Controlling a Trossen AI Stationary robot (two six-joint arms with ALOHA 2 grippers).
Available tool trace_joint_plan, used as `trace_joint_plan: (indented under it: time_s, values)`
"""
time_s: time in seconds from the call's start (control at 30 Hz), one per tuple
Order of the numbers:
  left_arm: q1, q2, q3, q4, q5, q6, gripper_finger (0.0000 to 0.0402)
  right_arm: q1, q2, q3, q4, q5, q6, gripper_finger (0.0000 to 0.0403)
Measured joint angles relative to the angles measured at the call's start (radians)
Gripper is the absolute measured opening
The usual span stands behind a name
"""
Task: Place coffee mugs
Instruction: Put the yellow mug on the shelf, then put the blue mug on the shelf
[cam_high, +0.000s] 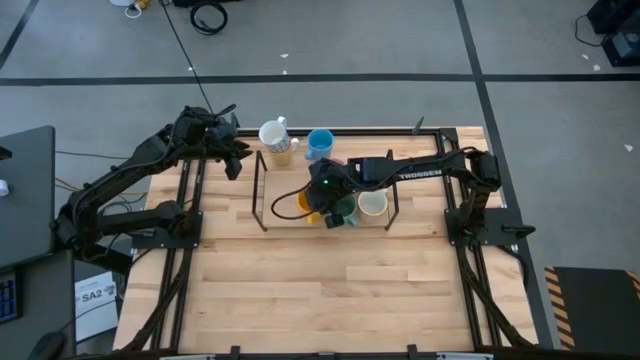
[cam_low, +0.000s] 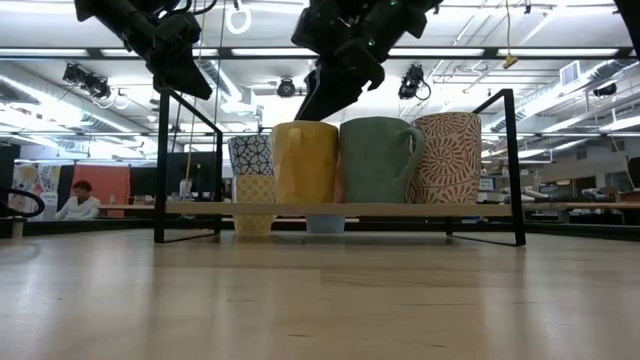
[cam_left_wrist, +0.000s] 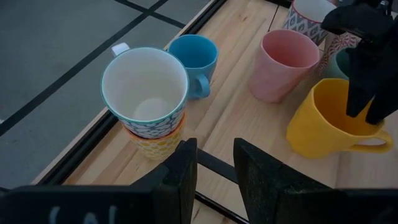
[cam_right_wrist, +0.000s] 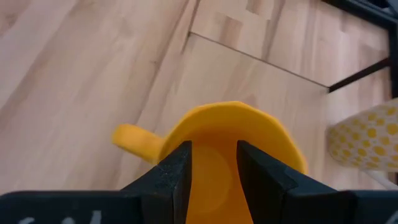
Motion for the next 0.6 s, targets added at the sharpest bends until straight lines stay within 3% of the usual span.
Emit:
trace_joint_plan:
  time_s: [0.33, 0.6]
  values:
    - [0.000, 0.000, 0.000, 0.000, 0.000, 0.000, 0.0112, -0.027, -0.002, 0.103, -0.030, 0.034, -0.005, 0.0132]
    - [0.000, 0.000, 0.000, 0.000, 0.000, 0.006, 0.0112, -0.130, -0.002, 0.256, -0.078, 0.065, -0.104, 0.0132]
